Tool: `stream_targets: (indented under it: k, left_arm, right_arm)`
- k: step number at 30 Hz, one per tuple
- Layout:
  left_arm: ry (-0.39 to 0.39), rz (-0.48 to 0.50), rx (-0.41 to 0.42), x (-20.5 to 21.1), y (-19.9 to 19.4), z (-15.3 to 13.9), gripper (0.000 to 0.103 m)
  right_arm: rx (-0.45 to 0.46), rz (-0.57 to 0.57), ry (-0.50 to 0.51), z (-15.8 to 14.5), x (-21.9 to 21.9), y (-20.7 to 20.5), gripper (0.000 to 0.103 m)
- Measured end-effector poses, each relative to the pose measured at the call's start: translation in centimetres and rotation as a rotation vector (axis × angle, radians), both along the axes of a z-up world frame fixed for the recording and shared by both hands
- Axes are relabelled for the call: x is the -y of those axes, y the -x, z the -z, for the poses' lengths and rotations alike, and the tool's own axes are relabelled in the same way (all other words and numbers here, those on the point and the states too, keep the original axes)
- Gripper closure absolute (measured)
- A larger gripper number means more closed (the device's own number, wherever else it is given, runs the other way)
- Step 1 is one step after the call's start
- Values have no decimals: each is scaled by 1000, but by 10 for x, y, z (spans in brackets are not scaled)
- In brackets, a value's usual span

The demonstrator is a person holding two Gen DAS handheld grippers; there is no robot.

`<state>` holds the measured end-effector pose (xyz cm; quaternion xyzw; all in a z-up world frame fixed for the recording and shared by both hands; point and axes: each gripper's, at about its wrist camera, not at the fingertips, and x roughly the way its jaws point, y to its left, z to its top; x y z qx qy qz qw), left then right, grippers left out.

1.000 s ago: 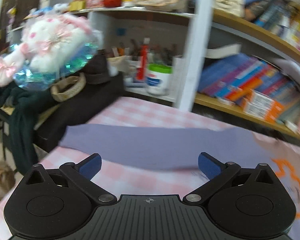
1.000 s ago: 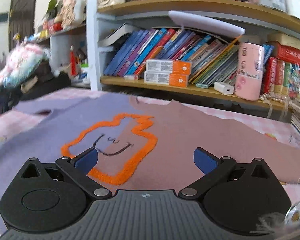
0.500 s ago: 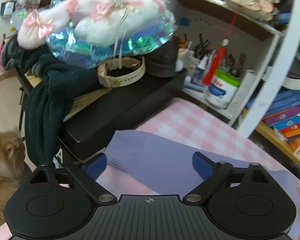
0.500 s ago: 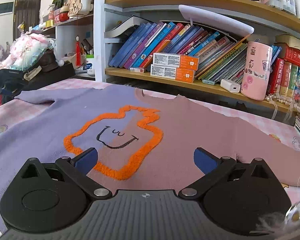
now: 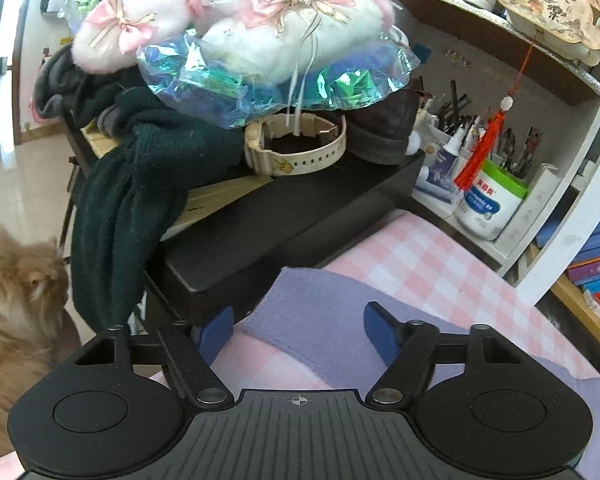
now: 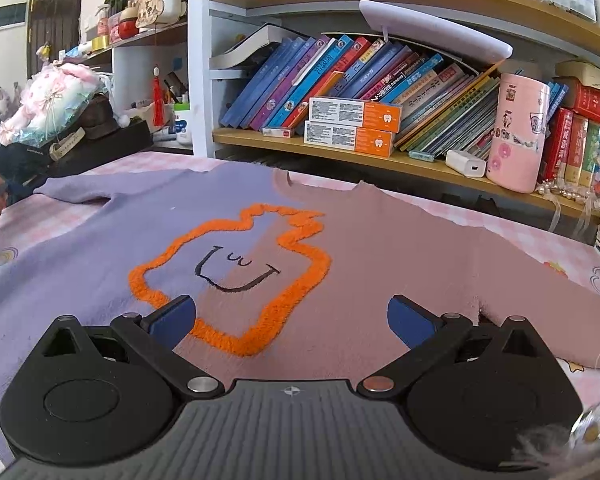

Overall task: Fold clothes
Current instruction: 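Move the left gripper to the lavender sleeve cuff and grasp it, then lift the lavender sleeve with the left gripper and lay it across the chest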

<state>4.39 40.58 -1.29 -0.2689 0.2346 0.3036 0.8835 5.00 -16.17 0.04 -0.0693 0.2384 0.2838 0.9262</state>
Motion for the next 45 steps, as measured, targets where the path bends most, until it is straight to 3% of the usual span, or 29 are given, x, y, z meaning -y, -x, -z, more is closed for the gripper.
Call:
stream_targets:
  k: [8,13,15,19,24,28,31,35,40,45]
  left_arm:
    - [113,138,78,9,-11,2,44]
    - [157,190,82,15,-21,3,48]
    - [158,166,65,10,-22,3,63]
    - [205,62,102,-8,-13,7,73]
    - [221,14,110,-17,-10,13,97]
    - [142,58,104,-7,-8,3,100]
    - [76,119,137,11,-5,-19,100]
    - [35,247,215,47,-10,-61,100]
    - [-24,458,303,120,-39,-109,100]
    - [-14,652,369,203,-71,-130,100]
  right_arm:
    - [-6,-2,1,0,0,-1,0]
    - [-5,1,6,0,0,0,0]
    - [-4,2,8,0,0,0,0]
    - [-3,5,11,0,0,0,0]
    - [-3,25,18,1,7,3,0]
    - [-37,63,-15,2,26,3,0]
    - [-74,85,-57,4,39,1,0]
    - [-98,80,-39,7,35,-1,0]
    - [-95,70,-24,8,33,-1,0]
    - [-105,70,-39,8,36,-2,0]
